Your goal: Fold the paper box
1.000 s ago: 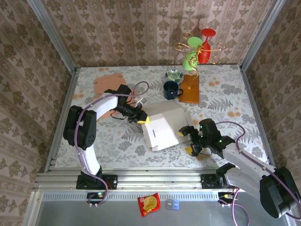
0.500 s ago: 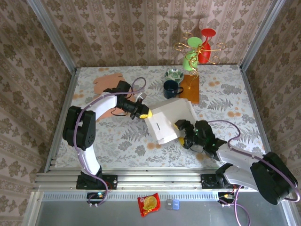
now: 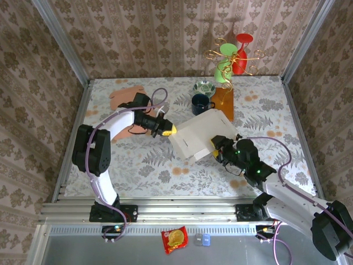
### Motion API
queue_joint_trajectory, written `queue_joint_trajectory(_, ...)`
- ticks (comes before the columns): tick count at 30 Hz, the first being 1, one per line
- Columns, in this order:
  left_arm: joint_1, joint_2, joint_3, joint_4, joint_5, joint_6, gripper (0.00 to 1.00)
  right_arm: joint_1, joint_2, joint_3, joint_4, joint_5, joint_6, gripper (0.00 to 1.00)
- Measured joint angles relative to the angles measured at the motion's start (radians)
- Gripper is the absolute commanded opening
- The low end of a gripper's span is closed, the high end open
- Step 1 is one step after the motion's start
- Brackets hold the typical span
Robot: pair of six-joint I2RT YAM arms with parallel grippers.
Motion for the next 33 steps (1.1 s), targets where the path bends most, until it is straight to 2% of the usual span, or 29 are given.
queue_joint_trajectory(7,0.0,0.0,0.0,0.011,0.0,-0.003,0.0,-0.003,0.0,0.034,-0.077,0.002,-0.005,0.28)
queue_joint_trajectory(12,0.001,0.0,0.0,0.019,0.0,-0.003,0.0,-0.008,0.0,0.063,-0.112,0.002,-0.006,0.26)
queue_joint_trajectory(16,0.006,0.0,0.0,0.024,0.0,-0.004,0.0,-0.008,0.0,0.084,-0.137,0.002,-0.011,0.14)
queue_joint_trajectory(22,0.02,-0.009,-0.001,0.035,-0.016,-0.012,0.4,-0.014,0.003,0.173,-0.193,0.003,-0.03,0.07)
queue_joint_trajectory(24,0.027,-0.028,-0.002,0.034,-0.038,-0.017,0.47,-0.016,0.008,0.218,-0.214,0.003,-0.035,0.04)
queue_joint_trajectory(26,0.032,-0.067,-0.004,0.035,-0.075,-0.017,0.5,-0.016,0.016,0.268,-0.242,0.003,-0.036,0.0)
queue_joint_trajectory(33,0.045,-0.272,-0.051,0.114,-0.251,-0.023,0.53,-0.019,0.091,0.477,-0.41,0.014,-0.036,0.0)
